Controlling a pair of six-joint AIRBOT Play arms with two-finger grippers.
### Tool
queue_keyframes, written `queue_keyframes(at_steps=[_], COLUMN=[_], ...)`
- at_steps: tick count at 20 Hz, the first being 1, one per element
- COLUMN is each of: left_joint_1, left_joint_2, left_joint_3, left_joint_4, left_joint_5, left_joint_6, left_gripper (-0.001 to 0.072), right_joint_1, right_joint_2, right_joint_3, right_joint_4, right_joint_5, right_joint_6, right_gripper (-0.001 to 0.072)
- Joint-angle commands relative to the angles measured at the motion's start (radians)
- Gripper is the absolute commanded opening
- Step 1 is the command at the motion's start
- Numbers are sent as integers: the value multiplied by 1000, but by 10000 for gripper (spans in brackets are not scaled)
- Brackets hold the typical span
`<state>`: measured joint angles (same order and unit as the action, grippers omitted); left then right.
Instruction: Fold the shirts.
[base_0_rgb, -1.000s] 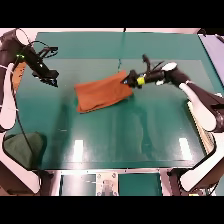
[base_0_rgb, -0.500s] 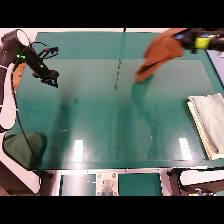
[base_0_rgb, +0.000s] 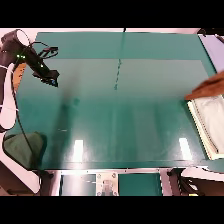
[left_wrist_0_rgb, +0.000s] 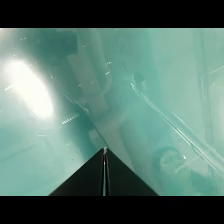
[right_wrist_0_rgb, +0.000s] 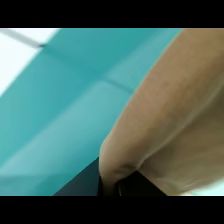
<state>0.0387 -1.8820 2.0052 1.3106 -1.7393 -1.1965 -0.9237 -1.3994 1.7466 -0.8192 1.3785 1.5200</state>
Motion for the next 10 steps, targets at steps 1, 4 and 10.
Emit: queue_keyframes(at_steps=[1,4,10], left_joint_1=[0,0,0], left_joint_2=[0,0,0], left_joint_3=[0,0,0], left_joint_4=[-23,-37,-39], left_joint_5=[2,-1,-44], left_joint_6=[0,0,1], left_gripper=[22,23,23], right_joint_1=[-115,-117,-128], right_joint_2=[29,63,116], right_joint_3=[-4,-61,-294], right_joint_4=[-214,-443,-807], right_joint_5=[134,225,306], right_joint_6=[74,206,344], right_gripper=[16,16,16])
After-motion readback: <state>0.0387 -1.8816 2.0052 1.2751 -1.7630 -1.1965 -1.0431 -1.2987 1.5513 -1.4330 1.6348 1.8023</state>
